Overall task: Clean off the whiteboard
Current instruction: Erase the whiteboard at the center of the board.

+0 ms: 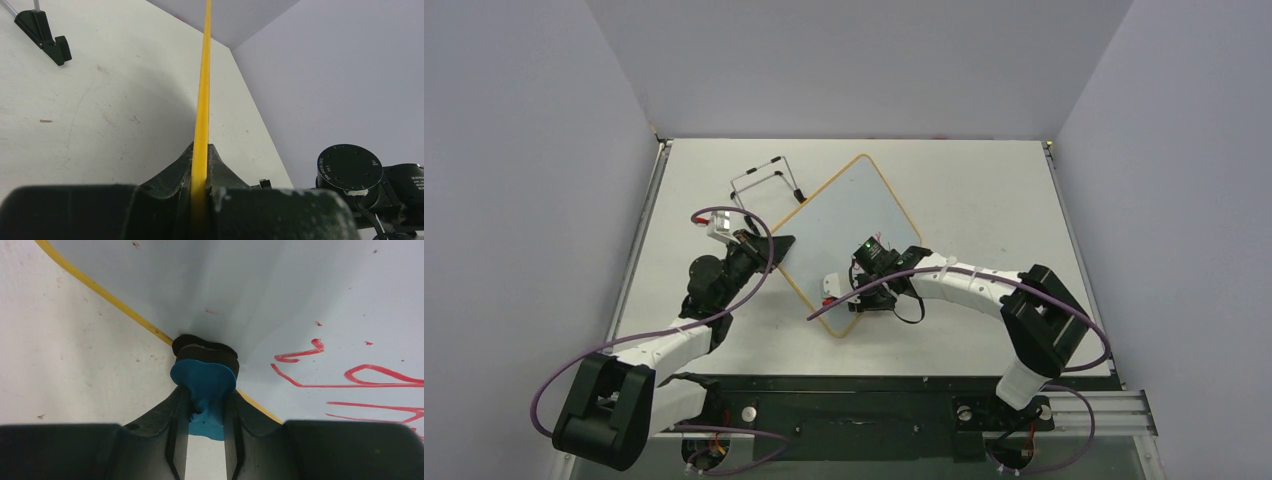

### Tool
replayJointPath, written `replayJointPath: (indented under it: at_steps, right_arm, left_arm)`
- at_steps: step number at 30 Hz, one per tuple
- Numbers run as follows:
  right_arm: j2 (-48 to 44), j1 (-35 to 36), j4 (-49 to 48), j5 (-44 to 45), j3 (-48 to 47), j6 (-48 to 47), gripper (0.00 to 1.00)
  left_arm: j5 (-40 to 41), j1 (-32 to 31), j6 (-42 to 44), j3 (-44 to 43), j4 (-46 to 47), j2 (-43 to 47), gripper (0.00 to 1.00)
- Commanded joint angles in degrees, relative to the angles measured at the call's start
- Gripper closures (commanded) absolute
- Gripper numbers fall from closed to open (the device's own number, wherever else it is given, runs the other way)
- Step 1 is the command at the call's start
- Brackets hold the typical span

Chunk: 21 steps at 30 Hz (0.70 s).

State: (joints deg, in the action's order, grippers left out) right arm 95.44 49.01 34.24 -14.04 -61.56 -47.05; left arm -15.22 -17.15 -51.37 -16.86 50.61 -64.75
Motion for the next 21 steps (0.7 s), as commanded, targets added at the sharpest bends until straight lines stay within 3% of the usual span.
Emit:
replayJointPath:
  at_steps: [1, 6, 9, 15, 21]
  right_arm:
    - [-3.4, 1.5, -6.3, 2.8, 2.0, 2.6, 1.00]
    - [-3.7, 6.8, -7.0, 0.8, 1.9, 2.1, 1.00]
    - [-5.9, 6.5, -12.0, 1.3, 2.0, 6.4, 1.00]
    - [-8.3, -0.8, -20.2, 3.8, 3.7, 14.2, 1.00]
    - [-6.2, -6.1, -14.8, 0.6, 4.4, 8.1, 1.00]
  left_arm:
    - [-0.7, 0.3, -2.3, -1.7, 9.9, 2.5, 1.00]
    - [0.0, 0.3, -3.6, -1.0, 11.2, 2.6, 1.00]
    - [0.7, 0.2, -3.5, -0.5, 10.5, 3.4, 1.00]
    - [1.0, 0.1, -3.1, 0.2, 10.1, 3.7, 1.00]
    - [1.2, 0.1, -2.5, -0.1, 10.4, 3.4, 1.00]
